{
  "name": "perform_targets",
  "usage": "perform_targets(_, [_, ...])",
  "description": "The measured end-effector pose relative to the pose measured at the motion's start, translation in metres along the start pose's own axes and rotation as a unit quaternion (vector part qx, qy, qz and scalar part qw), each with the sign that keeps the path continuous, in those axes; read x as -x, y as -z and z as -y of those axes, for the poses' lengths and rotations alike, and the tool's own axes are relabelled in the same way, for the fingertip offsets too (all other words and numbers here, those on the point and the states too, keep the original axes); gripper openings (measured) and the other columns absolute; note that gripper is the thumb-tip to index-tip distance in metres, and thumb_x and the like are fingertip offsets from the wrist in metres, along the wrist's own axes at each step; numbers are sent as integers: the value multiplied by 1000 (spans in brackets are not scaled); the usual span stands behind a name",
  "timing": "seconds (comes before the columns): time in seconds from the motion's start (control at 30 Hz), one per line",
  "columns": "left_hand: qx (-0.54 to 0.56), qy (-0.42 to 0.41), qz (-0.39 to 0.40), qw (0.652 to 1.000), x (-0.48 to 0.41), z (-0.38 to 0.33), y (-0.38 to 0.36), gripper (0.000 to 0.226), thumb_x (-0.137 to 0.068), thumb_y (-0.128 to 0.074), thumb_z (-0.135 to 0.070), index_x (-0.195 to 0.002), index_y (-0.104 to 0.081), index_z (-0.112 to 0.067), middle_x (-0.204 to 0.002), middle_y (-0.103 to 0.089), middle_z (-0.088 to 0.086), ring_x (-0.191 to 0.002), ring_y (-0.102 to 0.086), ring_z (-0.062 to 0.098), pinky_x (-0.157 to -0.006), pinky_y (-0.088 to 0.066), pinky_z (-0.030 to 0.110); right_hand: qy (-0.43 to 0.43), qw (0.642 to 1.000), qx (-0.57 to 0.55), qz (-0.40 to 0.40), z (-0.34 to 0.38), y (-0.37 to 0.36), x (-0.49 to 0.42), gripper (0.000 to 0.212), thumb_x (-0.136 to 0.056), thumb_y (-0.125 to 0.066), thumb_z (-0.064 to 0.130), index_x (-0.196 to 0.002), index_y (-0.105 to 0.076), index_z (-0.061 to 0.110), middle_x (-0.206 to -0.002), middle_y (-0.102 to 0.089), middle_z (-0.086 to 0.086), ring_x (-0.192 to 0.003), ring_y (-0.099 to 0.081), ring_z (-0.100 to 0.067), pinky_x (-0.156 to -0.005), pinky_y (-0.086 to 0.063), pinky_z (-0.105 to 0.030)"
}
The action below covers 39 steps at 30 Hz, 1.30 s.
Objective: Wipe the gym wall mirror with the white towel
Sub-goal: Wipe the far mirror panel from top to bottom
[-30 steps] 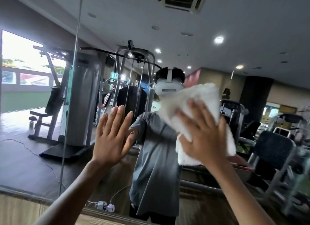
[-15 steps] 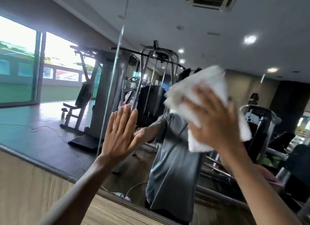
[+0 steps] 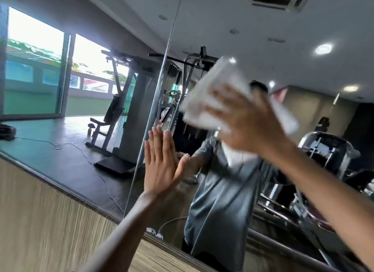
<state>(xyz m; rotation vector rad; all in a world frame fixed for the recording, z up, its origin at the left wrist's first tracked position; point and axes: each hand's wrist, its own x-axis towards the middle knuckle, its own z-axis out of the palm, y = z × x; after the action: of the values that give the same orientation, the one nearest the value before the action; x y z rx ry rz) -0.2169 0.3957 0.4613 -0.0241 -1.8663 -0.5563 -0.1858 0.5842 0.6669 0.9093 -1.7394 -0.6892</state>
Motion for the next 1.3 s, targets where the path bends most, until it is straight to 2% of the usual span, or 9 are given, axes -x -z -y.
perform_targets(0.2, [40,99,24,994,22,-5,-3,93,-96,-16,-73,-159,6,-7,-166,13,17,-154,16,28,-123,15,44,-180,982,10,-54,33,-5,-75,72,-90,-52,49,-156,-31,28,-167,-17,-7,-153,-15,-29,-114,-11,-61])
perform_targets(0.4, [18,111,50,992,42,9,-3,94,-97,-7,-72,-155,-3,1,-162,-8,30,-153,8,27,-120,7,56,164,983,-18,78,107,-28,-41,67,-94,-51,49,-156,-30,32,-167,-14,-2,-154,-9,-23,-118,6,-55])
perform_targets(0.47, [31,126,59,990,51,8,-2,96,-95,-14,-74,-158,0,-2,-165,8,22,-153,14,25,-121,11,53,225,966,-36,119,79,-18,-31,65,-90,-40,55,-153,-31,41,-166,-14,7,-154,-10,-17,-118,4,-54])
perform_targets(0.57, [53,125,71,988,51,10,1,96,-93,-24,-71,-156,14,-10,-162,28,9,-151,26,20,-120,20,46,131,988,-49,72,24,-3,-59,65,-86,-26,53,-147,-43,41,-164,-26,5,-153,-18,-18,-117,-9,-58])
perform_targets(0.73, [46,138,92,985,60,13,1,97,-92,-19,-77,-153,22,-13,-159,35,5,-150,28,19,-120,21,42,-138,988,-39,-58,85,-26,-83,62,-92,-51,38,-152,-39,30,-166,-21,-3,-154,-15,-24,-117,-8,-60])
perform_targets(0.93, [-23,132,181,974,113,38,-10,108,-90,-13,-79,-155,-1,7,-163,6,26,-150,28,18,-119,13,53,128,989,-30,67,178,-56,-1,60,-91,-53,40,-149,-45,29,-165,-21,-5,-153,-19,-23,-116,-7,-57])
perform_targets(1.0, [-23,133,191,972,120,37,-7,108,-89,-10,-82,-156,9,1,-162,19,20,-149,30,18,-118,21,49,158,982,-64,82,152,-48,21,64,-88,-57,40,-150,-43,30,-166,-16,-3,-154,-12,-21,-118,-2,-55])
perform_targets(1.17, [-27,128,184,974,118,34,-4,100,-91,-3,-81,-150,29,-8,-159,34,14,-150,28,25,-119,18,50,-40,998,-44,-12,83,-26,-2,64,-87,-58,39,-149,-44,32,-165,-23,-1,-152,-18,-23,-115,-4,-55])
perform_targets(1.3, [-30,138,170,975,123,36,-3,95,-91,-6,-81,-151,32,-18,-161,32,5,-151,24,17,-121,16,48,-109,992,-56,-10,155,-44,-17,65,-93,-52,31,-156,-33,28,-167,-12,-5,-154,-9,-26,-116,5,-58])
